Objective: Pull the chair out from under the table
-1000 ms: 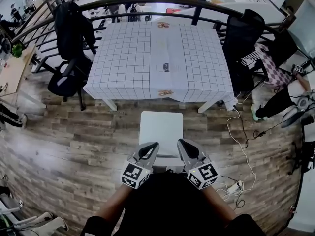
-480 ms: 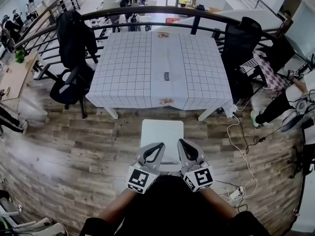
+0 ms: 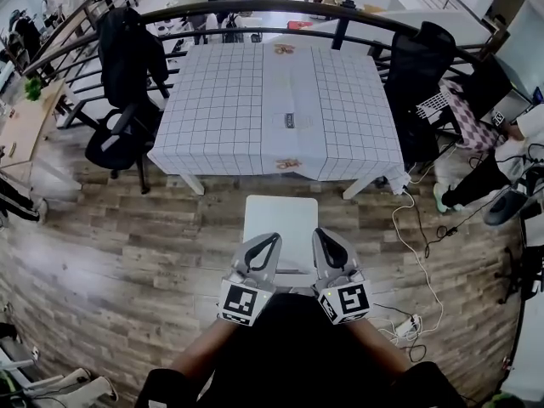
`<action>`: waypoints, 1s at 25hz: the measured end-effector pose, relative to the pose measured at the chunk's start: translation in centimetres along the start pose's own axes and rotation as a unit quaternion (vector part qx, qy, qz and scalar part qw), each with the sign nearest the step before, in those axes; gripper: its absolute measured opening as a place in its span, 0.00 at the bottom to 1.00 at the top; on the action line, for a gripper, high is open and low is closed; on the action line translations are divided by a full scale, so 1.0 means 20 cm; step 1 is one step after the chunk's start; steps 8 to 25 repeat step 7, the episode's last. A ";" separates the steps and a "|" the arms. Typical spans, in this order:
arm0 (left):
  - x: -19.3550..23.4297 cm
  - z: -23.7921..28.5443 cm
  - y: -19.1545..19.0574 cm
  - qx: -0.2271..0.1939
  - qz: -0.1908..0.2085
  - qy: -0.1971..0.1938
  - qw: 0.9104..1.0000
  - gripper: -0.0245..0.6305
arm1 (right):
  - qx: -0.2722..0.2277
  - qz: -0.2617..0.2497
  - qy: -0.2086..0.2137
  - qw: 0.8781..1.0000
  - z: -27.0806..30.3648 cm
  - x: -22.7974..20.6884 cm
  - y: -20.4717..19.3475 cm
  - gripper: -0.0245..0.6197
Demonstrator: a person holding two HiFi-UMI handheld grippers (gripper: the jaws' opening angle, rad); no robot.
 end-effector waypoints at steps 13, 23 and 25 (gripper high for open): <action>-0.07 -0.03 -0.13 -0.005 -0.002 -0.016 1.000 0.05 | -0.002 0.009 -0.003 1.000 -0.09 0.04 -0.13 0.03; -0.07 -0.03 -0.13 -0.005 -0.002 -0.016 1.000 0.05 | -0.002 0.009 -0.003 1.000 -0.09 0.04 -0.13 0.03; -0.07 -0.03 -0.13 -0.005 -0.002 -0.016 1.000 0.05 | -0.002 0.009 -0.003 1.000 -0.09 0.04 -0.13 0.03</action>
Point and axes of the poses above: the fingertips, and each gripper's own axes: z forward along the fingers, x to its left, y out of its top, the point moved 6 cm from there along -z, backward along the fingers, and after that the axes turned 12 degrees about -z, right-handed, at the moved point
